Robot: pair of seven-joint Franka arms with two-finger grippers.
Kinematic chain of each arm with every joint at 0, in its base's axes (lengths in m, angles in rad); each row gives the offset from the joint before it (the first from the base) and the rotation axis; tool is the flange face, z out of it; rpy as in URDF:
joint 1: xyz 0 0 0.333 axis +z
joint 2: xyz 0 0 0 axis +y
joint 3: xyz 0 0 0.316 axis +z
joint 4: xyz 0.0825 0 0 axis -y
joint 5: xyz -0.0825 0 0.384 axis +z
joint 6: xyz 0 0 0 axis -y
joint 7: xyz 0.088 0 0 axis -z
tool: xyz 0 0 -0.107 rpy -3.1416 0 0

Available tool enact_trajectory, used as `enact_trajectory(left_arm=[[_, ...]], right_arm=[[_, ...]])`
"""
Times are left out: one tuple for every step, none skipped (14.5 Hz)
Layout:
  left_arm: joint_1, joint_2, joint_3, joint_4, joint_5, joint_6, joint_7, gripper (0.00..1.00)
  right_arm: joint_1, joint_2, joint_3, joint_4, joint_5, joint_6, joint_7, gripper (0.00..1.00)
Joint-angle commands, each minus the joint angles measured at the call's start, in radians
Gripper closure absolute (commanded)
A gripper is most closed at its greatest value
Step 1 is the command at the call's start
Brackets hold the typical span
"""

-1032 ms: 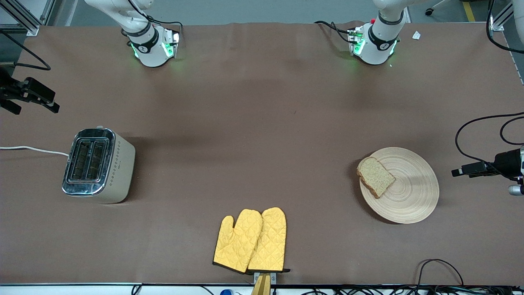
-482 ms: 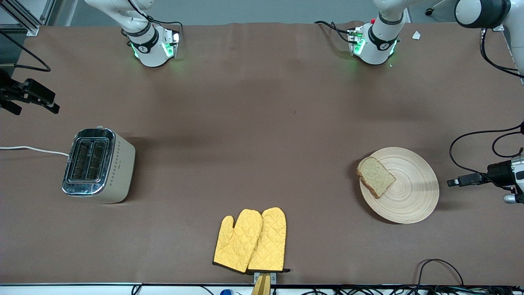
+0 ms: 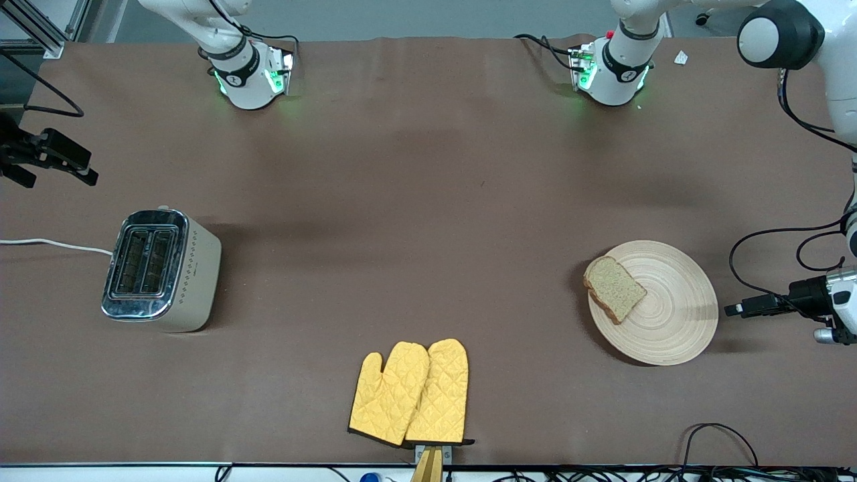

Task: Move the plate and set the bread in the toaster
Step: 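Push the wooden plate with the left gripper toward the toaster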

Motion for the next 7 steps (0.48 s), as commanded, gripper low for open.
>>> enact_trajectory(left_arm=[[0.014,0.049,-0.019,0.044,-0.019,-0.011,0.06,0.25],[0.029,0.057,-0.033,0.044,-0.035,-0.013,0.076,0.28],[0.046,0.067,-0.048,0.044,-0.065,-0.025,0.081,0.31],[0.064,0.074,-0.062,0.044,-0.082,-0.04,0.09,0.32],[0.071,0.081,-0.072,0.044,-0.084,-0.044,0.101,0.34],[0.074,0.086,-0.073,0.044,-0.084,-0.044,0.114,0.36],[0.074,0.089,-0.073,0.044,-0.085,-0.044,0.122,0.37]], right_arm=[[-0.01,-0.032,0.007,-0.036,0.011,0.013,0.0,0.0],[-0.01,-0.032,0.007,-0.034,0.011,0.014,0.0,0.0],[-0.008,-0.031,0.007,-0.036,0.011,0.016,0.0,0.0],[-0.007,-0.031,0.007,-0.036,0.011,0.018,0.0,0.0],[-0.007,-0.031,0.007,-0.045,0.011,0.027,0.0,0.0],[-0.008,-0.031,0.007,-0.052,0.011,0.036,0.0,0.0],[-0.007,-0.031,0.009,-0.054,0.011,0.034,0.0,0.0]])
